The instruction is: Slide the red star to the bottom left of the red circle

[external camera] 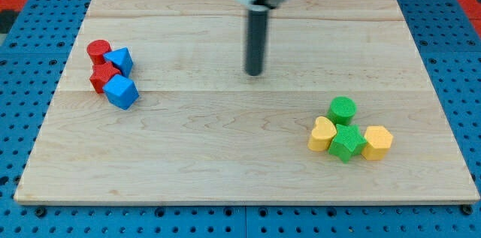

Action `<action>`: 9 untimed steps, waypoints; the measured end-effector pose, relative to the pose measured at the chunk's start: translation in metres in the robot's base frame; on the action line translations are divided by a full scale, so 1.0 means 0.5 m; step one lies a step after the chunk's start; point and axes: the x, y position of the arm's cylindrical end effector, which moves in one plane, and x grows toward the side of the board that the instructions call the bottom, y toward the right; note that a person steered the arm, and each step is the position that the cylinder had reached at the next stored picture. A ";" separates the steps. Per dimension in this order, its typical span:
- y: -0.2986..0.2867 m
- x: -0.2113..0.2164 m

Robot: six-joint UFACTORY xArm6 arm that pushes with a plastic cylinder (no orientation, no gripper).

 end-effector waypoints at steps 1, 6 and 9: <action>-0.154 0.004; -0.410 0.057; -0.480 0.063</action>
